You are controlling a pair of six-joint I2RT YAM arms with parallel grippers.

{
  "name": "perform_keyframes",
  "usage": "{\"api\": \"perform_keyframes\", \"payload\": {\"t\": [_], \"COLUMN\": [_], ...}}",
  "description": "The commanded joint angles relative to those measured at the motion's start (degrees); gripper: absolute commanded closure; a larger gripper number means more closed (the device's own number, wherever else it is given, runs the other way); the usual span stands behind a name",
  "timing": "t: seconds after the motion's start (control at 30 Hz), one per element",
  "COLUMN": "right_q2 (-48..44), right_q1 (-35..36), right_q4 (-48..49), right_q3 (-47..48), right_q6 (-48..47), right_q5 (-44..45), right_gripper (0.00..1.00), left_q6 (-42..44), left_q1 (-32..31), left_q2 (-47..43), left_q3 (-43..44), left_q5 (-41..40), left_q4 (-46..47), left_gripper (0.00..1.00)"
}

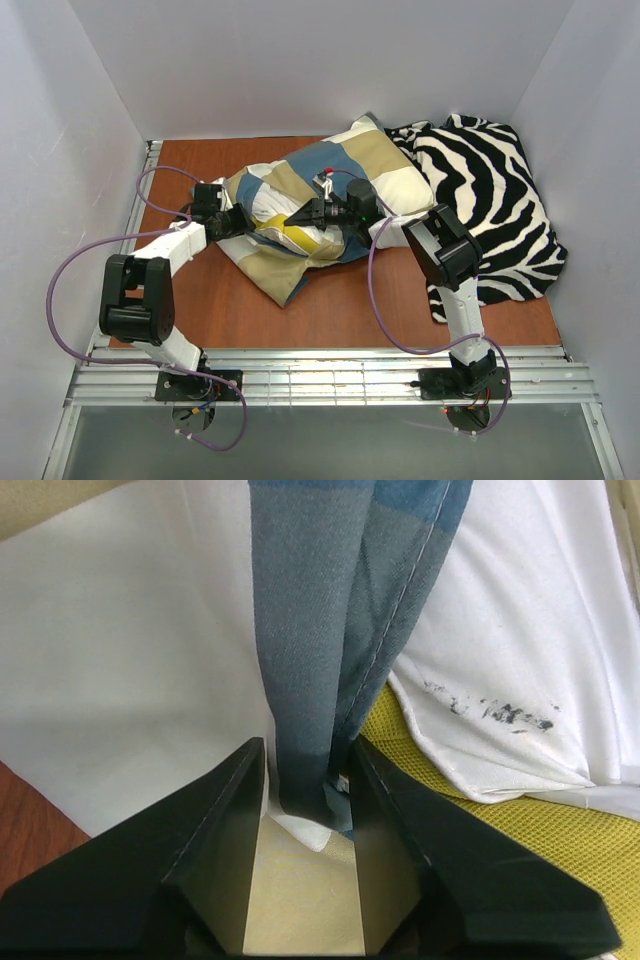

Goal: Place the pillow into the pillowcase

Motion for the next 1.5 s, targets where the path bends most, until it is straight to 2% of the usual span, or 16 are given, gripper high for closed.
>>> {"api": "perform_keyframes", "payload": {"t": [0.0,0.13,0.27,0.53,0.83,1.03,1.17,1.33,1.47], "right_q2": [-2.0,-1.4,-1.0,-0.6,-1.4,-1.3,-1.5,-1.1,-0.8], "right_q1": [-0.6,0.1,0.1,0.1,0.0,0.2,0.1,0.2,0.4], "right_q4": [2.0,2.0,1.7,0.7,-2.1,-2.4,-2.4,-2.3,-2.0], "right_q3": [0.5,0.8,1.8,1.0,0.4,0.5,-0.2,0.3,0.4], "right_q6": [-0.5,-0.9,-1.4,-2.8,-5.3,-5.3,-5.5,-5.4,-4.7], "right_q5": [2.0,2.5,3.1,3.8,4.1,4.0,3.7,3.8,3.8], "right_gripper": [0.99,0.99,0.99,0.99,0.99,0.99,0.99,0.99,0.99], "left_q6": [2.9,3.5,3.8,7.9,7.6,5.1,4.3,2.9,1.0], "left_q1": [-0.4,-3.0,-3.0,-3.0,-3.0,-3.0,-2.9,-3.1,-3.5], "left_q2": [1.2,2.6,-0.4,-5.6,-7.0,-2.7,-6.4,-10.6,-11.0], "left_q3": [0.5,0.1,-3.0,-6.6,-5.3,-3.8,-5.5,-6.7,-9.4], "left_q5": [0.0,-1.6,-3.3,0.1,-0.2,1.9,7.7,10.7,9.8], "left_q4": [-4.9,-9.2,-10.4,-11.8,-15.6,-10.0,-3.6,-2.9,-1.0], "left_gripper": [0.68,0.70,0.73,0.75,0.78,0.69,0.67,0.64,0.52]}}
